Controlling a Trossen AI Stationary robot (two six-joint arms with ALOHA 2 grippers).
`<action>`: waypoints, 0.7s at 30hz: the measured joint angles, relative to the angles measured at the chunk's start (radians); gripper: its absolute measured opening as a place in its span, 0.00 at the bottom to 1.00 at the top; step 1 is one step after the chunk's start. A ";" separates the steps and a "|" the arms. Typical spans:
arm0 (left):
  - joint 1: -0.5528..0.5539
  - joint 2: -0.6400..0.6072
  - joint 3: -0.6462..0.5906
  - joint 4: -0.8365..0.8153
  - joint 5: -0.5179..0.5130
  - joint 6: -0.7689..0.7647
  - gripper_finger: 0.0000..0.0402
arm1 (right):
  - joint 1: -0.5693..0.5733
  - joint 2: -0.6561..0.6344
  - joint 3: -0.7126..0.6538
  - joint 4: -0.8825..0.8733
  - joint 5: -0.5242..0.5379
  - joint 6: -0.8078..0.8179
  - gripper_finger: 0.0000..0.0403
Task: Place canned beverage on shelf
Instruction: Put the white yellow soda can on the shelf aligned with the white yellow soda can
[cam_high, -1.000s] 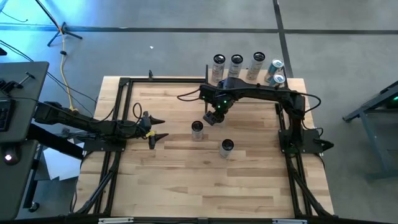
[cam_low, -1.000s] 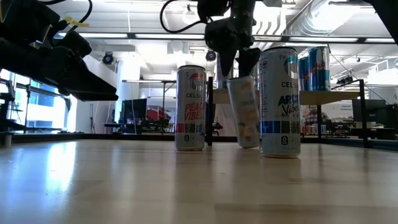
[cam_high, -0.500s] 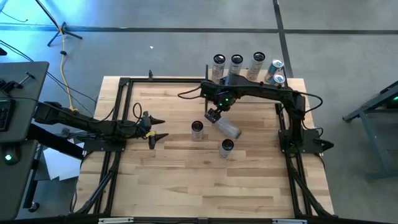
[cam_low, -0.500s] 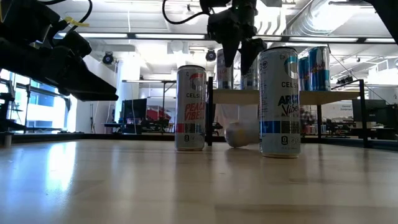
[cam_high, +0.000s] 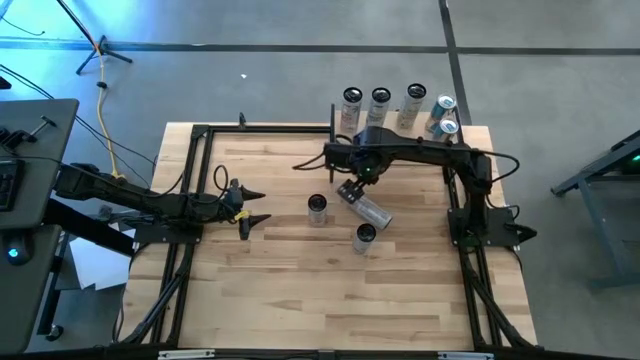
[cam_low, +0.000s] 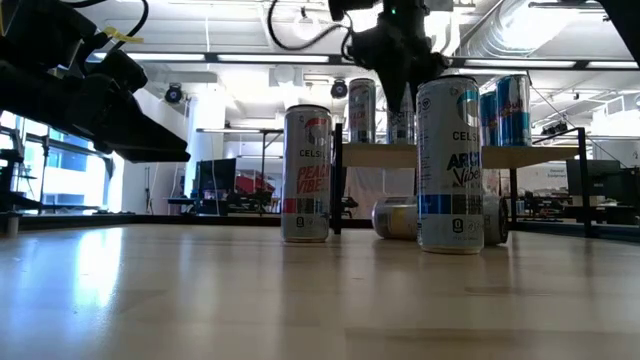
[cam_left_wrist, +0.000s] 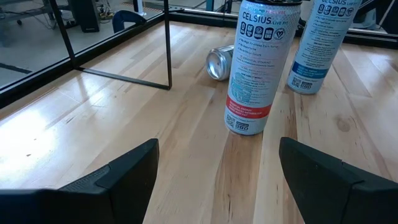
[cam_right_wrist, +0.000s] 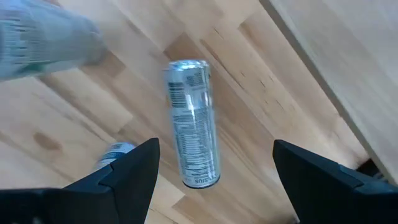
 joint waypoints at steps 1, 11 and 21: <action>0.000 0.000 0.000 0.000 0.000 0.000 0.76 | -0.001 0.000 -0.020 0.002 0.000 0.014 0.74; 0.000 0.000 0.000 0.000 0.000 0.000 0.76 | -0.016 -0.153 -0.357 0.173 -0.107 0.093 0.74; 0.000 0.000 0.000 0.000 0.000 0.000 0.76 | 0.013 -0.395 -0.808 0.529 -0.176 0.188 0.74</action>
